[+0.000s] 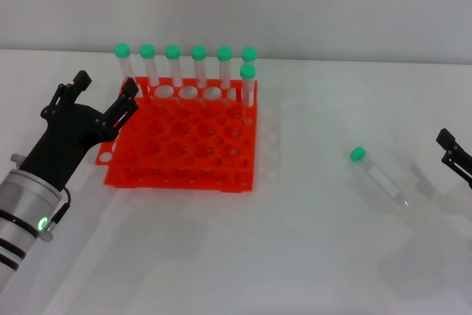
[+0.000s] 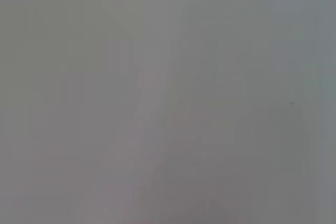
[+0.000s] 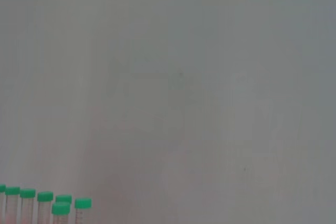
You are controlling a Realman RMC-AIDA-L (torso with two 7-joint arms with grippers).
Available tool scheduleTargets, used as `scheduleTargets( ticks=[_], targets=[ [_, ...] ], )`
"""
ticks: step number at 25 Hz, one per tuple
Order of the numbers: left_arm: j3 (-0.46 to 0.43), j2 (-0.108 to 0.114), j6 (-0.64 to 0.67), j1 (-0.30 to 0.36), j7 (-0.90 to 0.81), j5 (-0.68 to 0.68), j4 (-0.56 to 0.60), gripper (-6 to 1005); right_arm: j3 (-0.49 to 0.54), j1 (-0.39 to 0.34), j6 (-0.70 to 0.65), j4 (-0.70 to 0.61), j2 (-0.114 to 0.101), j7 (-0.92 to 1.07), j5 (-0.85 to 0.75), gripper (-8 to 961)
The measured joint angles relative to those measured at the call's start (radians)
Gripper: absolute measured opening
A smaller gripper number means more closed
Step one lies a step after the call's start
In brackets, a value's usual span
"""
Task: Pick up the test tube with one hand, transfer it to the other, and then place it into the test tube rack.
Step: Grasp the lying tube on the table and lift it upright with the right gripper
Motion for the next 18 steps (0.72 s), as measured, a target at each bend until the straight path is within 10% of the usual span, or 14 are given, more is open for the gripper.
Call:
scheduleTargets(
  ticks=[18],
  targets=[
    [0.004, 0.002, -0.011, 0.000, 0.004, 0.005, 0.002, 872, -0.013, -0.011, 0.058, 0.056, -0.003, 0.013, -0.014, 840]
  ],
)
